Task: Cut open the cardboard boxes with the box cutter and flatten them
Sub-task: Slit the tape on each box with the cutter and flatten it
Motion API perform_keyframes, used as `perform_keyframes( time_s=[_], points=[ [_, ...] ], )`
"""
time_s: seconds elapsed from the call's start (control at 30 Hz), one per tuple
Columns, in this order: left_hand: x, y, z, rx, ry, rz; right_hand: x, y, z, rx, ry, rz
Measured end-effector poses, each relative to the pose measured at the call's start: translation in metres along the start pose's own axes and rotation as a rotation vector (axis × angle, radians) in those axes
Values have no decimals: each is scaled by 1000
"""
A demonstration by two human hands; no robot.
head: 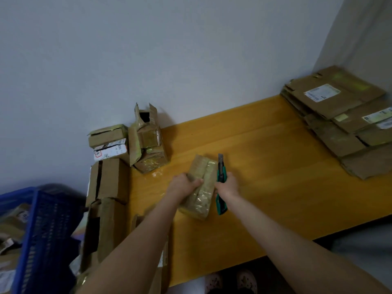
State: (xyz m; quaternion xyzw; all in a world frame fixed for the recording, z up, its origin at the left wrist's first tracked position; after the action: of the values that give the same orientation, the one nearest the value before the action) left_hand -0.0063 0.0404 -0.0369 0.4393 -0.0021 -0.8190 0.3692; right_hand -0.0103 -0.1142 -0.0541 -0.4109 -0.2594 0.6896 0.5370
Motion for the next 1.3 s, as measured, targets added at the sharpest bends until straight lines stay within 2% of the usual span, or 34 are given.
perform_keyframes(
  time_s=[0.07,0.13,0.27,0.43,0.57,0.67,0.77,0.87,0.93,1.0,1.13,1.3],
  points=[
    [3,-4,2,-35,-3,213,6,-5,-3,-62,-4,101],
    [4,-5,4,-27,16,319,5,-14,-7,-115,-10,173],
    [6,1,6,22,44,434,-3,-36,-21,-172,-1,227],
    [19,4,4,44,17,430,-9,-43,-29,-140,-34,330],
    [10,14,3,128,88,160,-9,-36,-25,-109,2,357],
    [16,25,14,61,73,-70,-13,-32,-19,-64,69,262],
    [34,32,20,69,81,-284,-22,-35,-17,-157,109,238],
    [30,35,16,256,44,-477,-31,-47,-17,-319,85,309],
    [18,32,15,424,19,-634,-31,-52,-15,-350,14,333],
    [3,22,11,452,40,-645,-30,-47,-13,-320,-53,308],
    [-6,-5,4,343,58,-444,-24,-34,-8,-268,-119,240],
    [-12,-10,1,391,76,-301,-16,-38,-9,-268,-165,185]
  ],
)
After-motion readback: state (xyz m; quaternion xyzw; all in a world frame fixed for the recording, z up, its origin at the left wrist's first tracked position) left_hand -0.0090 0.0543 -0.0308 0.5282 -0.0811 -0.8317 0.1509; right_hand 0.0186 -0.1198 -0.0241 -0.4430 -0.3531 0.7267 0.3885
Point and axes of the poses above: each hand's wrist, its own z-axis away from the middle knuckle, its own x-axis out of the palm, y = z × x, the point moved 3 cm from there along -z, towards the middle knuckle, and after that the axes turned 4 degrees about -x, right-handed, at the moved point
